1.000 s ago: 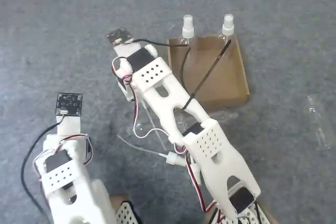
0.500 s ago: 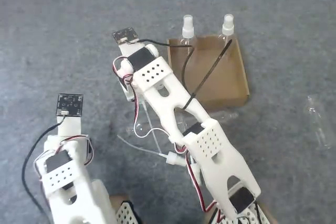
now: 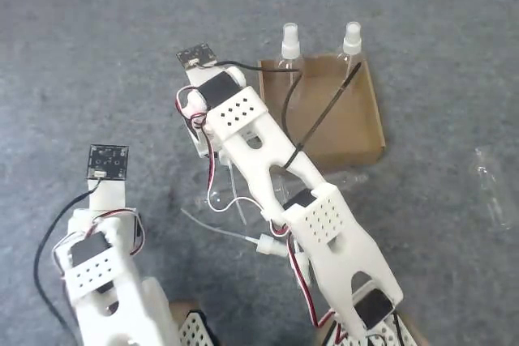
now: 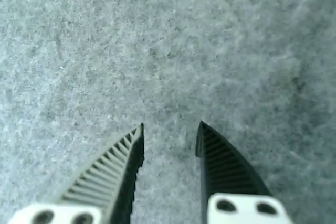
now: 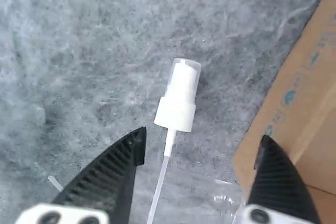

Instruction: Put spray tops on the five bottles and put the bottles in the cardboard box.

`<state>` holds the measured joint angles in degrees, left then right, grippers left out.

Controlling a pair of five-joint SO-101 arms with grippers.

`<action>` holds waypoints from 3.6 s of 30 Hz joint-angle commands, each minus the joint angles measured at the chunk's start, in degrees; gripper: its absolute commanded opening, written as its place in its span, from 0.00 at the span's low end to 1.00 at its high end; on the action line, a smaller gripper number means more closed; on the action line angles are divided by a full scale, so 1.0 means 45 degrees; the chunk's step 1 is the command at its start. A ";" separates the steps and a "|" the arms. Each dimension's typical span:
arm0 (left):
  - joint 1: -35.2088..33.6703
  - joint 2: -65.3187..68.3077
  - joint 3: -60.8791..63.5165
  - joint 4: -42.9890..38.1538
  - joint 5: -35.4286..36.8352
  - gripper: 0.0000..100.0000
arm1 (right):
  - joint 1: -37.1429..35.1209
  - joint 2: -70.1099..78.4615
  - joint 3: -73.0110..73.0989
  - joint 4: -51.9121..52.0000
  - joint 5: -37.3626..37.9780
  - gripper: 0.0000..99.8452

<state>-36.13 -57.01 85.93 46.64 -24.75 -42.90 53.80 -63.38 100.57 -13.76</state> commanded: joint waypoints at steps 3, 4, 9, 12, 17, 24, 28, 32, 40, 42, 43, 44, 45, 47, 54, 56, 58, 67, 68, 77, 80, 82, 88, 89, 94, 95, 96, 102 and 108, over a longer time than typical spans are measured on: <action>0.0000 -0.0039 -0.0068 -0.0313 -0.0078 0.15 | 0.0674 -0.2217 -0.0742 0.0557 0.0078 0.28; 0.0000 -0.0039 -0.0068 -0.0313 -0.0078 0.15 | 0.0830 -0.2608 -0.0547 0.0557 0.0352 0.28; 0.0000 -0.0039 -0.0068 -0.0313 -0.0078 0.15 | 0.1475 -0.5089 0.1739 0.0557 0.0879 0.28; 0.0000 -0.0039 -0.0068 -0.0313 -0.0078 0.15 | 0.1768 -0.6769 0.3849 0.0557 0.0879 0.28; 0.0000 -0.0039 -0.0068 -0.0313 -0.0078 0.15 | 0.2256 -0.9348 0.7521 0.0518 0.1758 0.28; 0.0000 -0.0039 -0.0068 -0.0313 -0.0078 0.15 | 0.2725 -1.1849 1.1937 0.0498 0.3614 0.29; 0.0000 -0.0039 -0.0068 -0.0313 -0.0078 0.15 | 0.3722 -1.3333 1.4007 0.0068 0.4552 0.29; 0.0000 -0.0039 -0.0068 -0.0313 -0.0078 0.15 | 0.4933 -1.4720 1.6176 -0.1241 0.5197 0.29; 0.0000 -0.0039 -0.0068 -0.0313 -0.0078 0.15 | 0.4952 -1.6811 2.0337 -0.5050 0.6017 0.28; 0.0000 -0.0039 -0.0068 -0.0313 -0.0078 0.15 | 0.4640 -1.7123 2.1001 -0.5773 0.5841 0.28; 0.0000 -0.0039 -0.0068 -0.0313 -0.0078 0.15 | 0.4386 -1.7280 2.1255 -0.6027 0.5529 0.28; 0.0000 -0.0039 -0.0068 -0.0313 -0.0078 0.15 | 0.4151 -1.7436 2.1411 -0.6164 0.5255 0.28; 0.0000 -0.0039 -0.0068 -0.0313 -0.0078 0.15 | 0.3897 -1.7553 2.1470 -0.6222 0.5021 0.28; 0.0000 -0.0039 -0.0068 -0.0313 -0.0078 0.15 | 0.3311 -1.7729 2.1470 -0.6144 0.4806 0.28; 0.0020 -0.0039 -0.0068 -0.0313 -0.0078 0.15 | 0.1397 -1.8862 2.1685 -0.4366 0.4767 0.28; 0.0020 -0.0039 -0.0068 -0.0313 -0.0078 0.15 | 0.0987 -1.9331 2.2134 -0.4288 0.4767 0.28; 0.0020 -0.0039 -0.0068 -0.0313 -0.0078 0.15 | 0.0733 -1.9780 2.2838 -0.4308 0.4767 0.28; 0.0020 -0.0039 -0.0068 -0.0313 -0.0098 0.15 | -0.0010 -2.0777 2.5006 -0.4347 0.4689 0.28; 0.0020 -0.0039 -0.0068 -0.0313 -0.0098 0.15 | -0.0068 -2.0718 2.5084 -0.4347 0.4689 0.28; 0.0293 -0.0039 -0.0361 -0.0215 -0.0215 0.15 | 0.1397 -2.0093 2.5065 -0.4991 0.4669 0.28; 0.0723 -0.0039 -0.1631 0.0742 -0.1211 0.15 | 0.4444 -2.0093 2.4049 -0.4484 0.4806 0.27; 0.0938 -0.0039 -0.3487 0.2598 -0.1407 0.15 | 0.6457 -2.0093 2.3365 -0.4151 0.5333 0.22; 0.4357 0.0059 -0.8762 0.7795 -0.1661 0.15 | 1.0872 -1.9937 2.3150 -0.4230 0.8107 0.12; 0.5236 0.0059 -0.9289 0.8459 -0.1641 0.15 | 1.1556 -1.9956 2.3424 -0.4405 0.8518 0.12; 0.9416 0.0371 -1.0501 1.0276 -0.0899 0.15 | 1.4232 -2.0093 2.5553 -0.6789 0.9455 0.11; 1.0198 0.0703 -1.0520 1.0335 -0.0664 0.15 | 1.4525 -2.0093 2.6022 -0.7258 0.9631 0.11; 1.1018 0.1153 -1.0520 1.0315 -0.0469 0.15 | 1.4681 -2.0093 2.6510 -0.7687 0.9885 0.11; 1.5766 0.4650 -1.0657 0.9573 -0.0215 0.15 | 1.4701 -2.0093 2.8894 -1.0579 1.0882 0.07; 1.7700 0.7736 -1.0579 0.8068 0.0020 0.15 | 1.4642 -2.0093 3.0125 -1.2122 0.9983 0.06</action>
<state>39.74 -29.49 40.57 87.16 -25.27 22.77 -36.22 70.77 49.93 34.15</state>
